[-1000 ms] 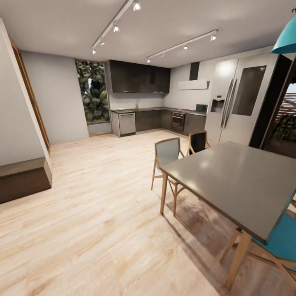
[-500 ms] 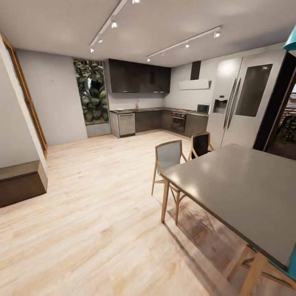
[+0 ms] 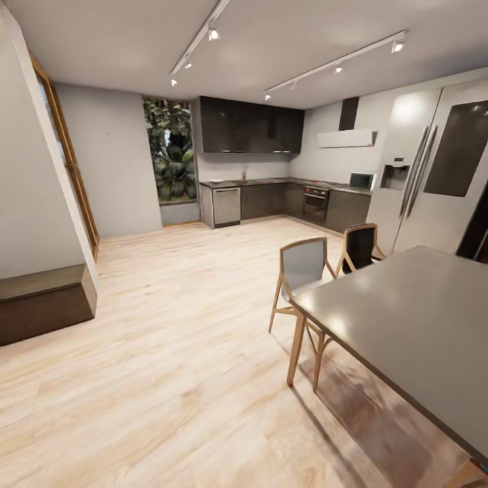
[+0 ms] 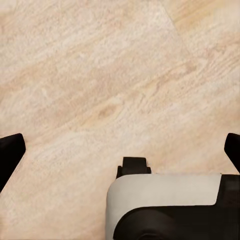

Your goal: In the kitchen, take the Vidalia onion out of the sink, dice it on the chopping board with the paring knife, put the diced onion into the bowl on the countertop, then place both the paring knife and the chopping board into the sink.

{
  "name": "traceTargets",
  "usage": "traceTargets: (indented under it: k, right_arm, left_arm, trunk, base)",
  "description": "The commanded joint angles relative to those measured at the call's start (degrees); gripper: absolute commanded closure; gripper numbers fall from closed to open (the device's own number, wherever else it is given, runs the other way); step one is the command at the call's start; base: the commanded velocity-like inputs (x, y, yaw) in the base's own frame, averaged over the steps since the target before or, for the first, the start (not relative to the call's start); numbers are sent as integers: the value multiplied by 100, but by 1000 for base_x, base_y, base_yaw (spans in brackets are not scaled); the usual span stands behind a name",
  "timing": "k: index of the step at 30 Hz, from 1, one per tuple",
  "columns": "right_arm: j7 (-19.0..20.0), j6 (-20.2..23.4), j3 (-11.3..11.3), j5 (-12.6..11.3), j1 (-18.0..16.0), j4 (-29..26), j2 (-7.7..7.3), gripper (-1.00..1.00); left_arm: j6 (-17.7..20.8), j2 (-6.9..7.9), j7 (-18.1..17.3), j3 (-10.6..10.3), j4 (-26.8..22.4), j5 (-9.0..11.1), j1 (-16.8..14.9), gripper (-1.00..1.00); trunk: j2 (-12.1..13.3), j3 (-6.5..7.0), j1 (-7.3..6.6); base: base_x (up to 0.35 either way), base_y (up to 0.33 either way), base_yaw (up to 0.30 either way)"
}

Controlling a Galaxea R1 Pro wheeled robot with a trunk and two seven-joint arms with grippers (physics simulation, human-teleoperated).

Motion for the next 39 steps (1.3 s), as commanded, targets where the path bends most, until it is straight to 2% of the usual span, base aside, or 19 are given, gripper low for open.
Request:
traceTargets:
  k: [1,18,39]
  right_arm:
    - [-38,-11,2,40,-1,3,1,-100]
    - [-38,-20,2,42,-1,2,-6,-100]
    - [-38,-20,-8,42,0,-7,-8,-100]
  left_arm:
    - [-20,-3,0,5,8,15,-6,-100]
    - [-21,8,-6,5,3,22,-6,-100]
    - [-22,10,-26,5,-8,25,-6,-100]
  trunk:
    - [-3,-6,3]
    - [-3,-33,3]
    - [-3,-36,3]
  base:
    - [304,108,278]
    - [289,143,280]
    - [315,11,13]
